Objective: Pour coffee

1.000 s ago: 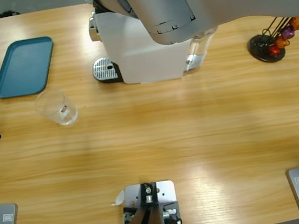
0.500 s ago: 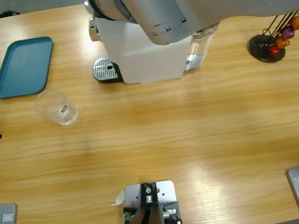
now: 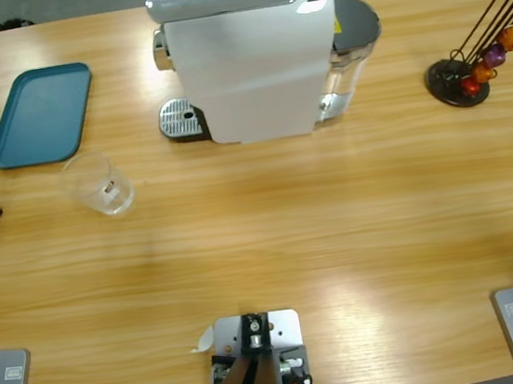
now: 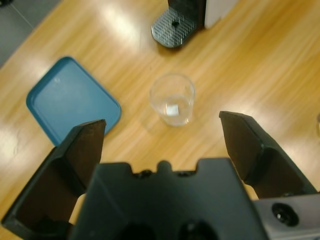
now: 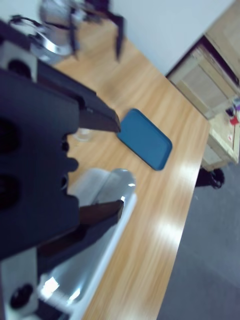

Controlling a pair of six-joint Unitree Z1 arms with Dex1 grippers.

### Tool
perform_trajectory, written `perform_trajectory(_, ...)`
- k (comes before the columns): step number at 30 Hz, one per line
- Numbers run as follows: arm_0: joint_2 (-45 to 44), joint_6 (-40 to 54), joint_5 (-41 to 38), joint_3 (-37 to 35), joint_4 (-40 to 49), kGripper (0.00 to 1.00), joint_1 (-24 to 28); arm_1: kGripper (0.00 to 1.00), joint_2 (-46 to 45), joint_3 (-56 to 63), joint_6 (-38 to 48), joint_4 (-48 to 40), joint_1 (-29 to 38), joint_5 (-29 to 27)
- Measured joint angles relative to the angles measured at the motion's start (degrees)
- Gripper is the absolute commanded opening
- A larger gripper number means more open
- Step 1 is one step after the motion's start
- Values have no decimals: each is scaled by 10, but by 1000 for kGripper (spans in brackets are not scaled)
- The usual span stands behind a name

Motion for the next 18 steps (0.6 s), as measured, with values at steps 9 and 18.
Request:
perform_trajectory(9, 183, -23, -1, 39, -183, 1000, 19, 1000, -126, 196, -36, 20, -18, 12)
perform_trajectory(18, 231, -50, -4, 98, -232, 1000, 16, 1000, -117, 279, -29, -84, -43, 18)
